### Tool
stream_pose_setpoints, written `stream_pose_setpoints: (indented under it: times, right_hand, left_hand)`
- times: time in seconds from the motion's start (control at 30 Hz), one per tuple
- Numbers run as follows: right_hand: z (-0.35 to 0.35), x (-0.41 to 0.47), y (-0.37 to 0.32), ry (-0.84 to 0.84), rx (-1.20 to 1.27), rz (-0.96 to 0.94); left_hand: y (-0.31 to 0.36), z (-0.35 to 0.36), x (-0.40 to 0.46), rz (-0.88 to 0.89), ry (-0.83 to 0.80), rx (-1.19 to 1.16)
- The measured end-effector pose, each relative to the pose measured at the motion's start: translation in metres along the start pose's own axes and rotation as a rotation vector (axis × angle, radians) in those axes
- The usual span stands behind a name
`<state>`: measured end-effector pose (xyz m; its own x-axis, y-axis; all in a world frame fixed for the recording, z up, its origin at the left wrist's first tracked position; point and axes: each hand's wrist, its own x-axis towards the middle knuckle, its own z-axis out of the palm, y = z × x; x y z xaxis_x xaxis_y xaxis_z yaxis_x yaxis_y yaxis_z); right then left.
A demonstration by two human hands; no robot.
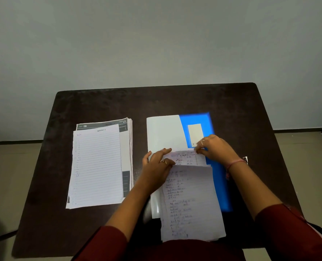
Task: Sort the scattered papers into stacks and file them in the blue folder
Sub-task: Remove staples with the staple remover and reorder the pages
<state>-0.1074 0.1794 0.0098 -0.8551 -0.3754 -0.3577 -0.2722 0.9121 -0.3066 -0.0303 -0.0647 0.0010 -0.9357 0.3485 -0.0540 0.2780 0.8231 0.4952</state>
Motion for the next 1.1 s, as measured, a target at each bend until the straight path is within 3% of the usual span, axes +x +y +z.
stream_pose_setpoints:
  times: [0.1, 0.27, 0.33, 0.37, 0.43, 0.5, 0.57, 0.77, 0.97, 1.1]
  right_hand:
    - [-0.005, -0.014, -0.004, -0.043, 0.125, -0.076]
    - [-0.026, -0.031, -0.011, -0.396, 0.743, 0.033]
    - [-0.024, -0.027, -0.01, -0.336, 0.881, 0.077]
    - [-0.021, -0.023, -0.01, -0.255, 0.873, 0.106]
    - [-0.012, -0.011, -0.007, -0.107, 0.614, 0.139]
    - [-0.001, 0.001, -0.004, -0.112, 0.3, 0.147]
    - [0.006, 0.008, -0.003, -0.124, 0.181, 0.161]
    - [0.004, 0.008, -0.011, -0.051, 0.124, 0.145]
    - [0.004, -0.006, -0.003, 0.002, 0.029, 0.043]
    - [-0.006, -0.022, -0.005, -0.089, 0.231, -0.067]
  left_hand:
    - [-0.001, -0.001, 0.003, 0.005, 0.02, 0.006]
    - [0.0, -0.012, 0.006, -0.051, -0.128, 0.006]
    - [0.001, -0.014, 0.007, -0.054, -0.17, 0.023]
    - [0.001, -0.015, 0.007, -0.051, -0.184, 0.032]
    - [0.001, -0.013, 0.006, -0.055, -0.184, 0.039]
    - [0.0, -0.012, 0.005, -0.083, -0.182, 0.02]
    - [0.001, -0.01, 0.005, -0.129, -0.18, -0.04]
    - [-0.001, -0.011, 0.003, -0.026, -0.229, 0.03]
    - [-0.004, -0.001, -0.002, 0.038, -0.052, 0.025]
    - [-0.003, -0.003, 0.001, 0.019, -0.098, 0.023]
